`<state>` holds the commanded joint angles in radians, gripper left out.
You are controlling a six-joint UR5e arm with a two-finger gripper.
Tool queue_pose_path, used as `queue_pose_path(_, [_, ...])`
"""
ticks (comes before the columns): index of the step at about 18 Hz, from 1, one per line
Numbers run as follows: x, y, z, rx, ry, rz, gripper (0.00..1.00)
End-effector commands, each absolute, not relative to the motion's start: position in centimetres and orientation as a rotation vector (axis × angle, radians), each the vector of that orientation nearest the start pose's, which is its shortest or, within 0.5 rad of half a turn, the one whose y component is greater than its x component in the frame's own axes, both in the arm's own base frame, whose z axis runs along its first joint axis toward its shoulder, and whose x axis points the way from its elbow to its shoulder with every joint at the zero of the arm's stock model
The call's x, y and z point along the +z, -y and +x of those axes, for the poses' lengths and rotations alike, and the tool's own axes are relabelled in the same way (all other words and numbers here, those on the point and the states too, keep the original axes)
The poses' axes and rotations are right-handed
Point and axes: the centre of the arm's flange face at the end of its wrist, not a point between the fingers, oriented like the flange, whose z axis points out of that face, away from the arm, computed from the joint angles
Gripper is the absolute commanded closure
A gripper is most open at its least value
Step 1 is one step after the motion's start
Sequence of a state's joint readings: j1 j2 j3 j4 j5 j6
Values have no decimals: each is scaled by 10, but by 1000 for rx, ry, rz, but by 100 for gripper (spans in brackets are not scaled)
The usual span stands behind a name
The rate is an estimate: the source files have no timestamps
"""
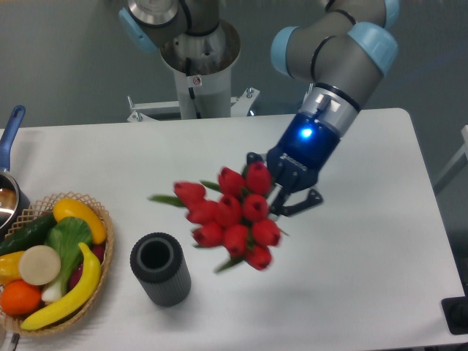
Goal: Insert the flowers into the vase
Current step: 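Carry the tulips over the grey vase, stems pointing down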
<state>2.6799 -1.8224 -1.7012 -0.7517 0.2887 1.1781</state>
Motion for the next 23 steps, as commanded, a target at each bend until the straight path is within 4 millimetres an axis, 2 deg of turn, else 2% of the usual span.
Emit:
queue_pose_path(3, [464,-459,-397,-222,-390,-1717,100])
queue_pose_path(10, [480,-469,-368,-274,-442,-1634,100])
queue_pose_path(18, [462,-500,-341,-358,-478,-1630,100])
queue_pose_path(23, [437,-517,-338,-416,-472,-1639,100])
